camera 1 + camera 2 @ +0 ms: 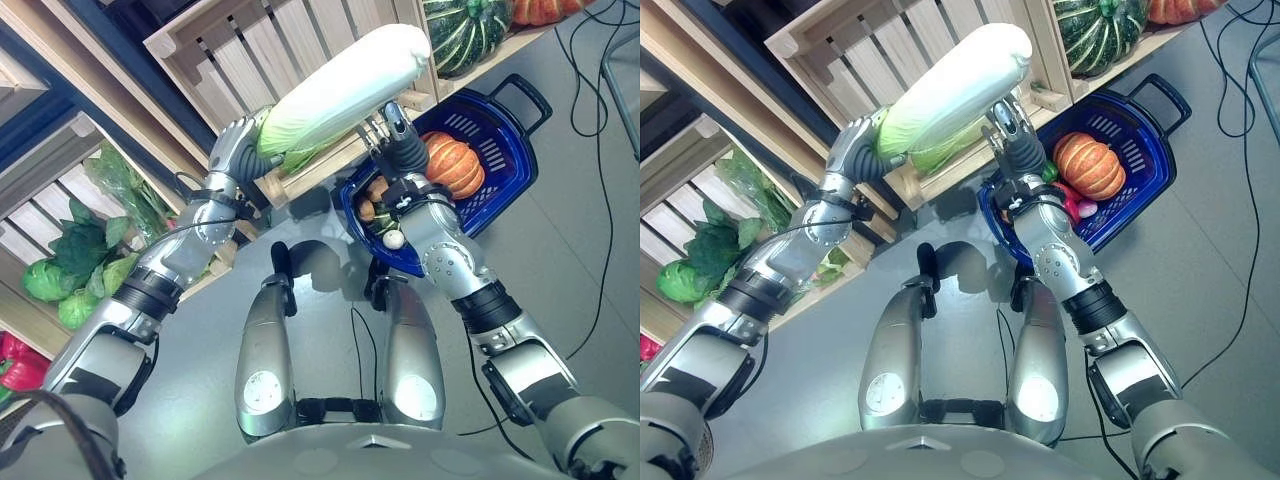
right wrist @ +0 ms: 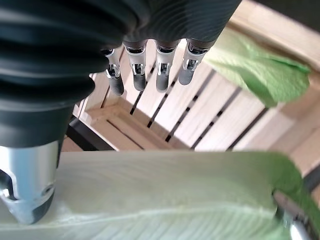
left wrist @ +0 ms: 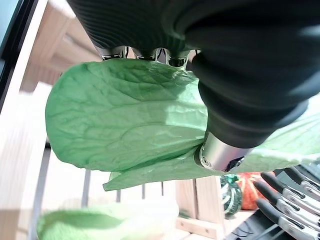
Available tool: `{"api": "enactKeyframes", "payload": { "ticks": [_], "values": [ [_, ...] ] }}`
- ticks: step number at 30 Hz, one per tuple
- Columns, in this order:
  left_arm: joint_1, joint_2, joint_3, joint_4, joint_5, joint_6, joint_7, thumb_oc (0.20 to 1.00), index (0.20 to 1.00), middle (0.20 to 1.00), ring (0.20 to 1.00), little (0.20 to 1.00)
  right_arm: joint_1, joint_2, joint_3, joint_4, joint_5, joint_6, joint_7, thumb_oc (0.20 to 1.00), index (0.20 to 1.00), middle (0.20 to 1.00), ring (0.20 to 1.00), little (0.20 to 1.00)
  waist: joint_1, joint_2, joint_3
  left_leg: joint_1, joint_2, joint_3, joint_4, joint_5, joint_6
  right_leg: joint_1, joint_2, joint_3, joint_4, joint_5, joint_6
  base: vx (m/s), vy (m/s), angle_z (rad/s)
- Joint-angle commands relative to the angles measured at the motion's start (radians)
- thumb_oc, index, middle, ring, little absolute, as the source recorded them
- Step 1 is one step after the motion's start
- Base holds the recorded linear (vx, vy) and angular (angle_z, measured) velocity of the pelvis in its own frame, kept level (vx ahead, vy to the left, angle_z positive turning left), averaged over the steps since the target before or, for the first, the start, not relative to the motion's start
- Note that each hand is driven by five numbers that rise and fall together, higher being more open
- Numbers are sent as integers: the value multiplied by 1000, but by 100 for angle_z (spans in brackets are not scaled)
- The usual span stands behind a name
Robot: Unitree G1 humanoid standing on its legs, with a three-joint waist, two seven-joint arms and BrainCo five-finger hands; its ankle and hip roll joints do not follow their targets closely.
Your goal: Pick up fruits and vegetables into the basket
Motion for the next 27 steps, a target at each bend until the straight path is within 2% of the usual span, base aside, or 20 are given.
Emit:
{"api": "enactKeyframes", "payload": {
  "ticks": [1, 8, 12, 16, 18, 21, 25, 27],
  "values": [
    [-61, 16, -43, -188, 111, 8, 23, 200, 200, 200, 200, 200, -83, 35, 6, -47, -23, -9, -3, 1000, 1000, 1000, 1000, 1000, -3, -22, -27, 19, -50, 59, 92, -150, 41, 57, -11, -5, -103, 50, 55, 0, 0, 0],
    [-69, 10, -70, -210, 207, 32, 18, 200, 200, 200, 200, 200, -82, 37, 14, -45, -15, 5, 17, 1000, 1000, 1000, 1000, 1000, -1, -21, -27, 17, -50, 58, 92, -153, 39, 56, -17, -8, -105, 49, 60, 0, 0, 0],
    [-70, 4, -86, -232, 250, 38, -31, 200, 200, 200, 200, 200, -83, 37, 16, -50, 2, 5, 60, 1000, 1000, 1000, 1000, 1000, 3, -24, -27, 16, -53, 55, 92, -157, 39, 57, -18, -9, -106, 49, 64, 0, 0, 0],
    [-70, -3, -114, -252, 208, 31, -117, 200, 200, 200, 200, 200, -92, 41, 31, -73, 53, -11, 190, 1000, 1000, 1000, 1000, 1000, 7, -25, -27, 16, -55, 50, 91, -160, 40, 58, -21, -12, -109, 51, 69, 0, 0, 0],
    [-66, -10, -130, -259, 211, 20, -134, 200, 200, 200, 200, 200, -102, 45, 44, -97, 103, -7, 300, 1000, 1000, 1000, 1000, 1000, 9, -23, -27, 15, -57, 48, 91, -162, 41, 57, -22, -13, -111, 52, 71, 0, 0, 0],
    [-66, -12, -150, -260, 223, 12, -155, 200, 200, 200, 200, 200, -121, 47, 65, -129, 116, -12, 361, 1000, 1000, 1000, 1000, 1000, 13, -21, -27, 12, -59, 45, 97, -167, 42, 53, -24, -12, -107, 51, 75, 0, -2, 1],
    [-63, -6, -168, -275, 233, 30, -218, 200, 200, 200, 200, 200, -152, 35, 71, -155, 77, -21, 361, 1000, 1000, 1000, 1000, 1000, 16, -15, -27, 13, -61, 42, 96, -169, 44, 52, -26, -14, -107, 51, 78, 0, 0, 6],
    [-64, 8, -181, -290, 242, 34, -279, 200, 200, 200, 200, 200, -172, 18, 70, -178, 91, -8, 405, 1000, 1000, 1000, 1000, 1000, 16, -11, -27, 12, -61, 41, 95, -169, 45, 52, -27, -15, -108, 52, 80, -6, -1, 8]
  ]
}}
